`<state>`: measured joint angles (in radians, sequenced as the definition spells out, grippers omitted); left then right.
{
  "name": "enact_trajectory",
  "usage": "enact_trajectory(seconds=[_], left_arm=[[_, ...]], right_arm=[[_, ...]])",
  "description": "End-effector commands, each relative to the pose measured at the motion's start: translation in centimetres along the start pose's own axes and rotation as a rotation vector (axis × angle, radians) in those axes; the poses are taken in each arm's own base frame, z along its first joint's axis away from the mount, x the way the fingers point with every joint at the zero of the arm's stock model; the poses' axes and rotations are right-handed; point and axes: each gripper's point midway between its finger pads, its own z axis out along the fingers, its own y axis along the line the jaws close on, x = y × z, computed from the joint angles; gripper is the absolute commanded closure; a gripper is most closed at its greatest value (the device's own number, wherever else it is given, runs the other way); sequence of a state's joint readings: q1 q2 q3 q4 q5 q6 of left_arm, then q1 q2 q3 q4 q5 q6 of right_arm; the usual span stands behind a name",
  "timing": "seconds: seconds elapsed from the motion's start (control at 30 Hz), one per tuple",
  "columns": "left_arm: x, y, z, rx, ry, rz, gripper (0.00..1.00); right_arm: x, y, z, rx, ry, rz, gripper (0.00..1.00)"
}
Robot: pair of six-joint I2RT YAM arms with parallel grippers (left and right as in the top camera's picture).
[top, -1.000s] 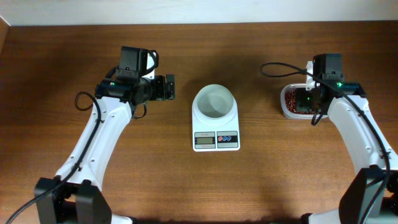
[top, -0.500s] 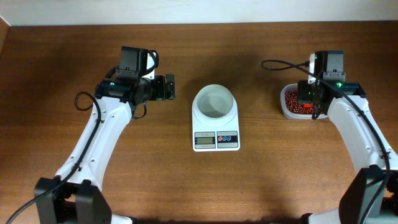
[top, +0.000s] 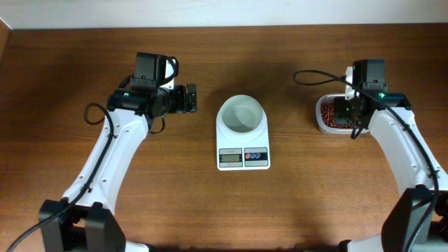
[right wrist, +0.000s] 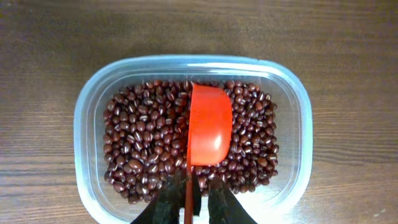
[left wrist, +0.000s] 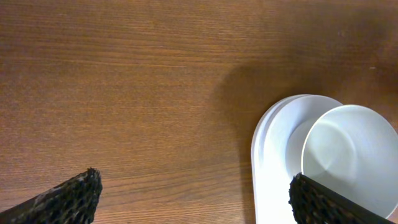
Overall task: Scoop item into bowl and weigh 50g on scale
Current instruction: 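Dip scoop into the red beans with right gripper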
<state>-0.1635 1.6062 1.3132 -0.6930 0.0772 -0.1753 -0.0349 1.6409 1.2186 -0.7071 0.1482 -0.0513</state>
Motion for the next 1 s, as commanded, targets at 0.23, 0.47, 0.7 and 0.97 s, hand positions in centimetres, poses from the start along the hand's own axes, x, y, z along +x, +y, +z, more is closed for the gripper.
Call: enact_trajectory(seconds=[0.23,0.47,0.7,0.97], left_arm=[[-0.3,-0.2,-0.8,0.008,-0.013,0.017,0.01],[-0.3,-0.2,-0.8,0.007,-0.012,0.013,0.01],[-0.2,-0.2,-0.8,0.006,-0.009,0.013,0.01],[-0.2,-0.2,-0.8,0.006,-0.009,0.013,0.01]], right_arm=[[-0.1,0.3,1.1,-0.006,0.003,0.031,0.72],[0.1,0.3,1.1,-0.006,0.009,0.032,0.77],[-0.4,0.2,1.1,-0.005,-0.007,0.034,0.01],[0.6,0.4,1.1,-0.007,0.033,0.061,0.87]])
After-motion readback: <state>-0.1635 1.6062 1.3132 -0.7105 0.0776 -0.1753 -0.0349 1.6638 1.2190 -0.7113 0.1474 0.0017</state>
